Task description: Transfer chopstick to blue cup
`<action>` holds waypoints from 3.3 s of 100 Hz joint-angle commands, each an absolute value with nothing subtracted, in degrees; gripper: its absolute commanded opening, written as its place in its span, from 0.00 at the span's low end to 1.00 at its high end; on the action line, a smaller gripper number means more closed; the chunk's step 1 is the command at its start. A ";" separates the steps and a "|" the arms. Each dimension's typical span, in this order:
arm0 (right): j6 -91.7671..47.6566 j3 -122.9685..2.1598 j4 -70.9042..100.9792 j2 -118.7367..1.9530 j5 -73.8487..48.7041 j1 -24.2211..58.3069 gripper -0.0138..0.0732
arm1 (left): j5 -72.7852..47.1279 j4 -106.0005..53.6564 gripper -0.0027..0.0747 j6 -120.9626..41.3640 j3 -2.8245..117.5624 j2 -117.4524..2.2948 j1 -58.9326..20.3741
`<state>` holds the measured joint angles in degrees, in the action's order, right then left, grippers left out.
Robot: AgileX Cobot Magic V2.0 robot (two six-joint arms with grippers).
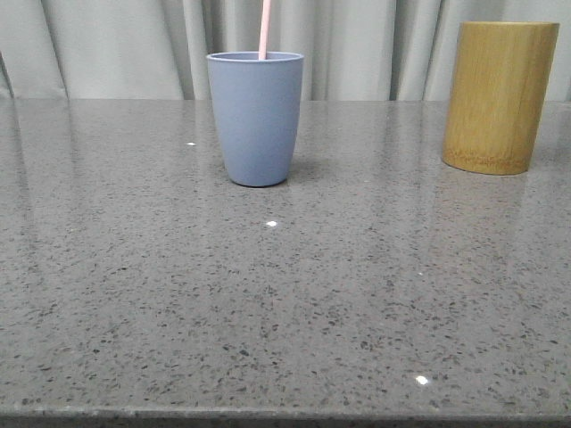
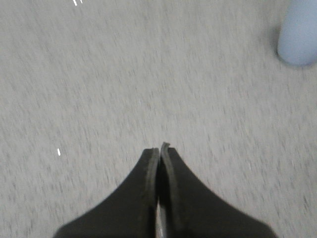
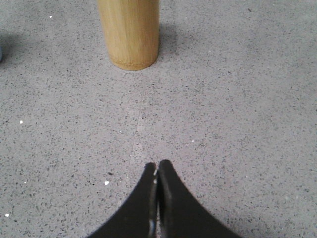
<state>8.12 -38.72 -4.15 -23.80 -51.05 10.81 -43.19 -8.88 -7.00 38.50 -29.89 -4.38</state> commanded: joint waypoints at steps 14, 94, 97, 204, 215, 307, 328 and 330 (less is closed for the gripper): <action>7.69 -40.00 -5.21 -24.12 -46.91 10.43 0.08 | -17.98 -8.98 0.01 -6.70 26.84 -20.26 -4.39; 7.69 -40.00 -5.21 -24.12 -46.92 10.43 0.08 | -4.95 3.13 0.01 2.89 -0.68 2.22 -4.39; 7.69 -40.00 -5.21 -24.12 -46.92 10.43 0.08 | -4.95 3.13 0.01 2.89 -0.68 2.22 -4.39; 7.42 -38.45 -8.29 -22.11 -41.56 10.43 0.08 | -4.95 3.13 0.01 2.89 -0.68 2.22 -4.39; 7.42 -33.49 -8.29 -18.19 -32.45 10.43 0.08 | -4.95 3.13 0.01 2.89 -0.68 2.22 -4.39; 7.42 1.62 -6.47 1.46 -6.93 7.80 0.08 | -4.95 3.13 0.01 2.89 -0.68 2.22 -4.39; 7.42 1.62 -6.47 1.46 -6.93 7.70 0.08 | -4.95 3.13 0.01 2.89 -0.68 2.22 -4.39; 7.42 1.62 -6.47 1.46 -6.93 7.70 0.08 | -4.95 3.13 0.01 2.89 -0.68 2.22 -4.39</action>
<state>7.90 1.58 -6.31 0.60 -11.95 8.06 -9.81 3.02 2.41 -0.06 0.20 -4.38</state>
